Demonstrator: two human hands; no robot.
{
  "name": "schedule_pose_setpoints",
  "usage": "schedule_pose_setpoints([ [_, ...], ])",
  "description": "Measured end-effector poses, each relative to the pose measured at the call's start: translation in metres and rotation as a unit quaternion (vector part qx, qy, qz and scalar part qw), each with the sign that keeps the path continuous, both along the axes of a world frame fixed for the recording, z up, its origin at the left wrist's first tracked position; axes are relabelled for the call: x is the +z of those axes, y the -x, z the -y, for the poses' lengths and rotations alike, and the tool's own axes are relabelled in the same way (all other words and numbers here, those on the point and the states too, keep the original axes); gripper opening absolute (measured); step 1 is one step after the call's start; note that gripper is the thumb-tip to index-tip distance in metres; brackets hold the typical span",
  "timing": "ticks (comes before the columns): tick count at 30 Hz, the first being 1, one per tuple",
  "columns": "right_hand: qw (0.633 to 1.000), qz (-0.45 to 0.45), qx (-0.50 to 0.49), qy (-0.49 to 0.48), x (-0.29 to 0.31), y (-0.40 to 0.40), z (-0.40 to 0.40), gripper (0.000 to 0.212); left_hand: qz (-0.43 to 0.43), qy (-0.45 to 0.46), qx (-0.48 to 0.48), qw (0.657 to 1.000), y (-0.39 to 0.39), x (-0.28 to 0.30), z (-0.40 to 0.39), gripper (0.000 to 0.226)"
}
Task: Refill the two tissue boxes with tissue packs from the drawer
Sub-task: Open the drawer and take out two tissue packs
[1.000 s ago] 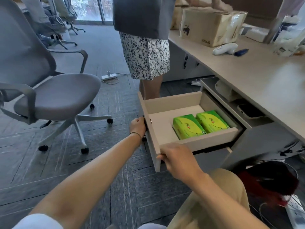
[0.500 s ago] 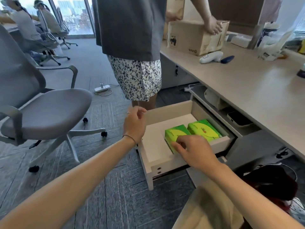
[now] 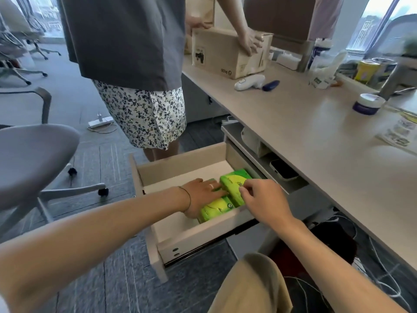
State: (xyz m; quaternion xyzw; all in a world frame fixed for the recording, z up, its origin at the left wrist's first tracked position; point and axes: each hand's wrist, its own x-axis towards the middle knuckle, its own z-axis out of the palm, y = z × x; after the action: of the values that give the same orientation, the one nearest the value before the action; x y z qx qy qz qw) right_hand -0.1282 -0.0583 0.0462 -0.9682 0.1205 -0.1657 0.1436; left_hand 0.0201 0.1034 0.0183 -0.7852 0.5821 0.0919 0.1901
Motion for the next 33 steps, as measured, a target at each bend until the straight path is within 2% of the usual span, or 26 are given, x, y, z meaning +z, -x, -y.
schedule_pose_setpoints([
  [5,1.0,-0.017,-0.02,0.015,-0.011,-0.004,0.005,0.031,0.066,-0.007,-0.015,0.998,-0.007,-0.007,-0.005,0.105],
  [10,0.999,-0.027,-0.021,-0.002,-0.014,-0.011,0.008,0.027,-0.02,0.054,0.001,0.998,-0.01,-0.02,-0.012,0.099],
  [14,0.997,-0.052,-0.05,-0.014,-0.014,-0.029,0.009,0.019,-0.033,0.127,0.041,0.991,-0.007,-0.01,-0.022,0.093],
  [18,0.979,-0.183,-0.092,-0.006,-0.017,-0.053,0.005,0.037,-0.024,0.222,0.046,0.974,-0.012,0.003,-0.041,0.088],
  [22,0.954,-0.279,-0.108,-0.031,-0.025,-0.073,-0.001,0.05,-0.016,0.233,0.061,0.971,-0.018,0.01,-0.06,0.092],
  [25,0.953,-0.289,-0.089,-0.016,-0.03,-0.085,-0.01,0.054,-0.004,0.215,0.077,0.974,-0.02,0.008,-0.073,0.094],
  [30,0.944,-0.318,-0.081,-0.019,-0.045,-0.096,-0.016,0.094,0.001,0.202,0.09,0.975,-0.018,0.001,-0.083,0.095],
  [33,0.949,-0.304,-0.082,-0.011,-0.052,-0.096,-0.017,0.096,-0.009,0.213,0.109,0.971,-0.017,0.001,-0.081,0.097],
])
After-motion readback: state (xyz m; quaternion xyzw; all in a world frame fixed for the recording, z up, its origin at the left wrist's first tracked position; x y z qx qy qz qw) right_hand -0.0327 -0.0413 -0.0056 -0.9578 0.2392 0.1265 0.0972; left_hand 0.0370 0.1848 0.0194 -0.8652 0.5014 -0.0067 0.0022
